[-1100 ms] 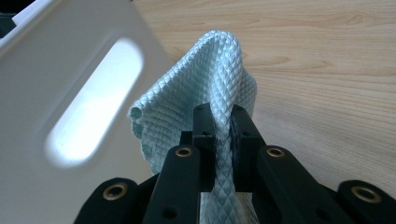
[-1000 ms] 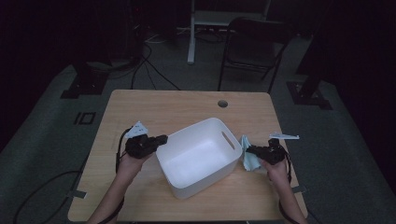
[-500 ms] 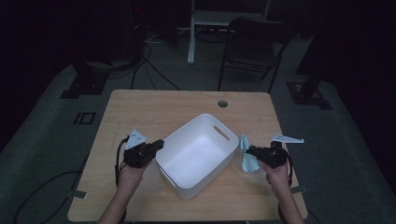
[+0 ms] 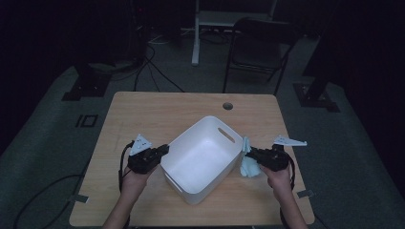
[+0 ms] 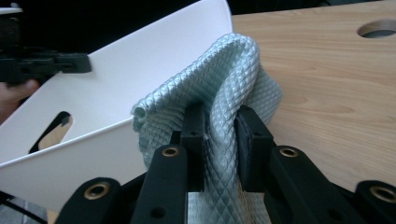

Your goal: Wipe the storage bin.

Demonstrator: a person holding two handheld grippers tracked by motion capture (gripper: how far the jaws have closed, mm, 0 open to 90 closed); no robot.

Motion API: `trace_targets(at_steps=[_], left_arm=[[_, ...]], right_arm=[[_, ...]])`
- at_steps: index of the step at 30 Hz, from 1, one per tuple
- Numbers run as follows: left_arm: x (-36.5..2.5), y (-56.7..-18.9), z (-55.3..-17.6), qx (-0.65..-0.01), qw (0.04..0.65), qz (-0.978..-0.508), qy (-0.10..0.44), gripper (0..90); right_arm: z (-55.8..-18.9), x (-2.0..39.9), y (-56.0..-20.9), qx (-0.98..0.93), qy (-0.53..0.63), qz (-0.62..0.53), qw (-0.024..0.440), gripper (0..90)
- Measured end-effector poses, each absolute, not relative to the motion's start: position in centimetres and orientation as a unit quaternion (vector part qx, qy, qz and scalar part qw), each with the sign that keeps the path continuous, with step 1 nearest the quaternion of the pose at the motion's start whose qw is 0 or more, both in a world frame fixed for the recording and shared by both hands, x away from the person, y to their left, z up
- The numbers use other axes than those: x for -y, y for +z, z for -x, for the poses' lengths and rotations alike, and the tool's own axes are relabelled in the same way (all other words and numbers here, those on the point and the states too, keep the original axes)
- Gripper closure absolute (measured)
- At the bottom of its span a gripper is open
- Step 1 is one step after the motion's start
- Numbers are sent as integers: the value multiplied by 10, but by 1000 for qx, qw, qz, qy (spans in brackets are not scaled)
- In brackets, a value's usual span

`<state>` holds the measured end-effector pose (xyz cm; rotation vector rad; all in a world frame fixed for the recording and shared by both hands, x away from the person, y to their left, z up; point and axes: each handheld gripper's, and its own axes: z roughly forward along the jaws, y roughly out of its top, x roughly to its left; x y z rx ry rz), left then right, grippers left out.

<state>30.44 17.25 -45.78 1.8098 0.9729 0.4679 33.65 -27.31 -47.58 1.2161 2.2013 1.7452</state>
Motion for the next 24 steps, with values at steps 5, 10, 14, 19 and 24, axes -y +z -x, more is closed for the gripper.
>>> trace_targets(at_steps=[5, 10, 14, 19, 24], left_arm=[[-171, -460, -308, -398, 491, -751, 191, 849], [-169, -460, -311, -388, 488, -758, 192, 857], [-170, -461, -312, -385, 494, -757, 188, 857], [-169, -461, -312, -383, 494, -758, 188, 858], [-168, -462, -313, -378, 491, -761, 191, 857]], right_arm=[[-337, 272, -474, -724, 564, -394, 50, 823], [-339, 266, -473, -728, 554, -400, 61, 834], [-341, 265, -478, -732, 544, -406, 61, 836], [-344, 262, -486, -738, 531, -413, 58, 836], [-349, 262, -494, -743, 519, -420, 51, 836]])
